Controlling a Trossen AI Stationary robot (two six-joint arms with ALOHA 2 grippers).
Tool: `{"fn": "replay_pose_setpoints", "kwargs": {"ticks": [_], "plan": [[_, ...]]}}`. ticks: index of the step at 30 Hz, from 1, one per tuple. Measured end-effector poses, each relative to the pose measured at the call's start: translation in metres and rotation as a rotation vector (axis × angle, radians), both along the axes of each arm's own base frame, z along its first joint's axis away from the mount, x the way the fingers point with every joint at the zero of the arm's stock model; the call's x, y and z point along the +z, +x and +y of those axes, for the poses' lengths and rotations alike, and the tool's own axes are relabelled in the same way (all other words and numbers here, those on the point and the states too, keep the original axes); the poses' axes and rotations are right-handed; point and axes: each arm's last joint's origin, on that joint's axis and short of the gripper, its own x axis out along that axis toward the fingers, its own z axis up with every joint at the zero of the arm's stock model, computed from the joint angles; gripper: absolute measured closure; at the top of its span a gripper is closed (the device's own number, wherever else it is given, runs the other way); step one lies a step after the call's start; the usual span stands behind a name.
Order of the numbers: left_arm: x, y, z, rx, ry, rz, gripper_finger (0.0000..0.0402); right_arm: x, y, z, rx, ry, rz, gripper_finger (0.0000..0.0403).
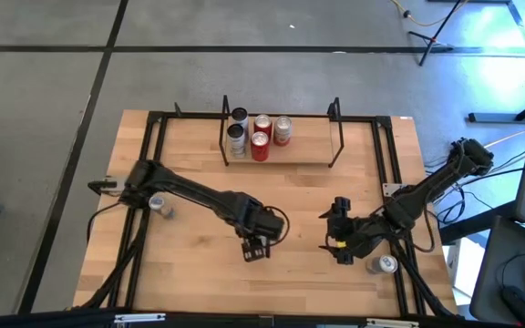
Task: Place canned beverage on shelf
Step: Put the pink soda can on the shelf
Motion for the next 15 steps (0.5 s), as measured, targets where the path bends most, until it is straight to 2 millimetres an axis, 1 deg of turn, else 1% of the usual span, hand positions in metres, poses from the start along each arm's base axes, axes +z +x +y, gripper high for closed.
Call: {"fn": "replay_pose_setpoints", "kwargs": {"ticks": [3, 8, 15], "plan": [[-0.009, 0.012, -0.003, -0.015, 0.001, 0.008, 0.0147, -0.004, 0.002, 0.002, 0.001, -0.011, 0.018, 0.0008], [-0.023, 0.016, -0.004, -0.004, 0.016, 0.057, 0.0136, -0.014, 0.006, 0.006, 0.026, -0.003, 0.073, 0.0008], [-0.023, 0.018, -0.005, -0.002, 0.012, 0.036, 0.01, -0.022, 0.011, 0.01, 0.027, -0.009, 0.089, 0.0008]]}}
